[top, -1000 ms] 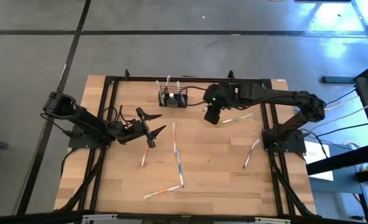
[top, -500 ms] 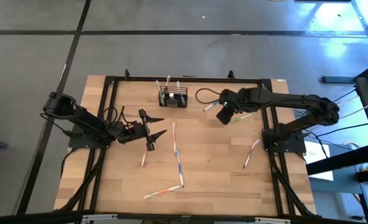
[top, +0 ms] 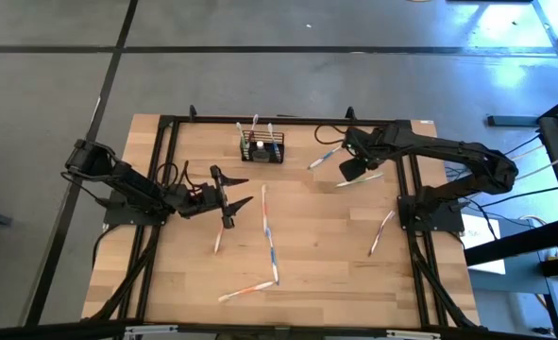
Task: Pick & Place toothbrushing station
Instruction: Put the green toothbrush into the black wire organizer
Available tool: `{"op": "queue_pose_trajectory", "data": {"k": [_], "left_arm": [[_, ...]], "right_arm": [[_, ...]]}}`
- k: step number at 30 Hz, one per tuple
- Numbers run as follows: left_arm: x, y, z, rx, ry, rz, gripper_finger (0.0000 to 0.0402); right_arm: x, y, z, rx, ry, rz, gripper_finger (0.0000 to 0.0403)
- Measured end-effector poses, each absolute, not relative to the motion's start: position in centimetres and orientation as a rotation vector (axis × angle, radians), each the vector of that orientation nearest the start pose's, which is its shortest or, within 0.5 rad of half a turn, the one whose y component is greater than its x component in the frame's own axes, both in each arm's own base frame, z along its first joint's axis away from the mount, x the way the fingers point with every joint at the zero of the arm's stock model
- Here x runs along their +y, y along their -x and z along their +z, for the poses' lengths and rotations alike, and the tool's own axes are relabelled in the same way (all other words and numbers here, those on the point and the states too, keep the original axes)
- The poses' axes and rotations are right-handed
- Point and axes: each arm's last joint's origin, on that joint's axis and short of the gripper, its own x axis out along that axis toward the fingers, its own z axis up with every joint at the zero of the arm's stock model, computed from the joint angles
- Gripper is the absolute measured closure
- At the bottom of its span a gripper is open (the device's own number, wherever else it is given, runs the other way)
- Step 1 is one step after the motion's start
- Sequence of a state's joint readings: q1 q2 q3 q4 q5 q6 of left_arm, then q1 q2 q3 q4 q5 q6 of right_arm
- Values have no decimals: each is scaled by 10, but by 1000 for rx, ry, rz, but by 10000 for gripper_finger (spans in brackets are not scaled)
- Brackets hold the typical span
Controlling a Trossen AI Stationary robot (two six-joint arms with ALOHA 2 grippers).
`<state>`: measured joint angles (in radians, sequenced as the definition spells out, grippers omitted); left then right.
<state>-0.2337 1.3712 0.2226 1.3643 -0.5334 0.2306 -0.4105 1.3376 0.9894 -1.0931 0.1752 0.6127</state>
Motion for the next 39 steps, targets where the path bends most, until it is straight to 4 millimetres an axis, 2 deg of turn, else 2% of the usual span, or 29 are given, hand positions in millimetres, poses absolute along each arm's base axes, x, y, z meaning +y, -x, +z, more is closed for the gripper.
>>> {"op": "queue_pose_trajectory", "data": {"k": [5, 13, 31, 34, 39], "left_arm": [[-35, -211, 183, -165, -147, 321, 165], [-35, -211, 183, -166, -145, 321, 164], [-35, -210, 189, -209, -208, 342, 164], [-35, -209, 190, -224, -202, 343, 164], [-34, -209, 190, -221, -202, 350, 164]], "right_arm": [[-91, -196, 237, 1318, -697, -953, 239], [-89, -196, 237, 1253, -880, -1042, 239], [-94, -194, 236, 1135, -1164, -1213, 239], [-98, -189, 227, 1144, -1197, -1246, 239], [-99, -176, 196, 1167, -1300, -1276, 239]]}}
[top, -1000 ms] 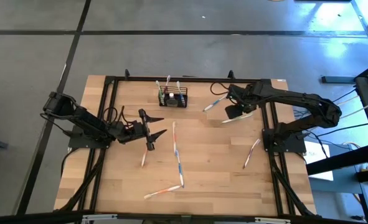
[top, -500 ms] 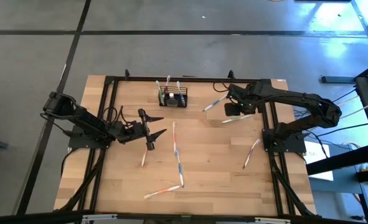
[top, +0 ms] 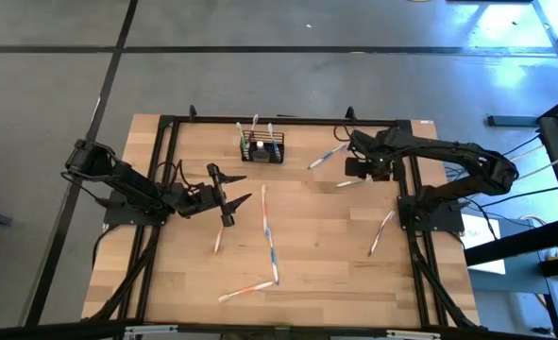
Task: Pick & Place toothbrushing station
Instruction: Put the green toothbrush into the black wire organizer
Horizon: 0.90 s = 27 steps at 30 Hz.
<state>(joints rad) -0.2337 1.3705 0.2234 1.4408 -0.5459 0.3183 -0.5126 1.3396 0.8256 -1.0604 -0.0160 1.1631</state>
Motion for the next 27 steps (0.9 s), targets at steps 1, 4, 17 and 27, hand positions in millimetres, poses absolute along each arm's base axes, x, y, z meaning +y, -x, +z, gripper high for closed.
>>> {"op": "queue_pose_trajectory", "data": {"k": [1, 4, 17, 27], "left_arm": [[-34, -209, 190, -220, -201, 352, 164], [-34, -209, 190, -218, -200, 362, 164], [-34, -209, 190, -219, -184, 361, 164], [-34, -209, 190, -217, -200, 362, 164]], "right_arm": [[-99, -175, 191, 1160, -1302, -1277, 239], [-103, -171, 181, 1138, -1309, -1273, 239], [-115, -165, 168, 987, -1430, -1360, 239], [-116, -159, 151, 904, -1492, -1392, 239]]}}
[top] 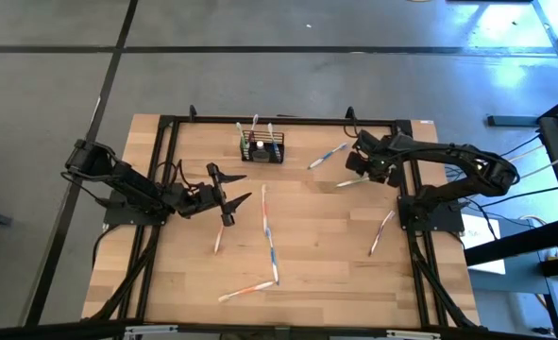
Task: Pick & Place toothbrushing station
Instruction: Put the green toothbrush into the black wire organizer
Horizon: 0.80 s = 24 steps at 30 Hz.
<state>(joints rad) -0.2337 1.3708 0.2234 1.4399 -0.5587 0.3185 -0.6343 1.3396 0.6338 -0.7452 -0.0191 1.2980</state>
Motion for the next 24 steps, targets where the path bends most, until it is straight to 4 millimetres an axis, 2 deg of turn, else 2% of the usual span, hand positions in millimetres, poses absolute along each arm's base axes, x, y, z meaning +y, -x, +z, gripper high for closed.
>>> {"op": "queue_pose_trajectory", "data": {"k": [16, 24], "left_arm": [[-34, -209, 190, -217, -201, 361, 164], [-34, -209, 190, -216, -202, 361, 164]], "right_arm": [[-116, -152, 134, 863, -1541, -1411, 239], [-118, -153, 129, 909, -1520, -1406, 240]]}}
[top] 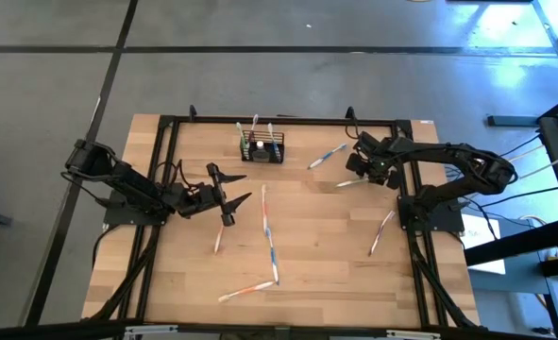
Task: Pick & Place toothbrushing station
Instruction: Put the green toothbrush into the black wire organizer
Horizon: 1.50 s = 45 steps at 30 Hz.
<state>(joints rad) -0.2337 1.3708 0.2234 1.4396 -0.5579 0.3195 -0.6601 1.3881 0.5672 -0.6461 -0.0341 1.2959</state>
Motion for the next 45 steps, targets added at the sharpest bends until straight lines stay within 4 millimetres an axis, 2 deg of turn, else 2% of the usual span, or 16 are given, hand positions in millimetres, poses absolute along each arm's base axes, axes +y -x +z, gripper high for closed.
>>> {"op": "queue_pose_trajectory", "data": {"k": [4, 18, 20, 29, 32, 37, 45], "left_arm": [[-34, -209, 190, -217, -201, 361, 164], [-34, -209, 190, -216, -201, 362, 164], [-34, -209, 190, -216, -200, 362, 164], [-34, -209, 190, -216, -200, 362, 164], [-34, -209, 190, -216, -200, 362, 164], [-34, -209, 190, -215, -200, 363, 164], [-34, -209, 190, -215, -200, 363, 164]], "right_arm": [[-119, -155, 130, 924, -1501, -1389, 261], [-130, -169, 137, 866, -1363, -1239, 393], [-130, -169, 137, 867, -1355, -1231, 398], [-129, -168, 137, 897, -1323, -1211, 399], [-129, -168, 137, 896, -1323, -1212, 388], [-130, -168, 137, 910, -1286, -1194, 348], [-136, -169, 142, 873, -1211, -1253, 256]]}}
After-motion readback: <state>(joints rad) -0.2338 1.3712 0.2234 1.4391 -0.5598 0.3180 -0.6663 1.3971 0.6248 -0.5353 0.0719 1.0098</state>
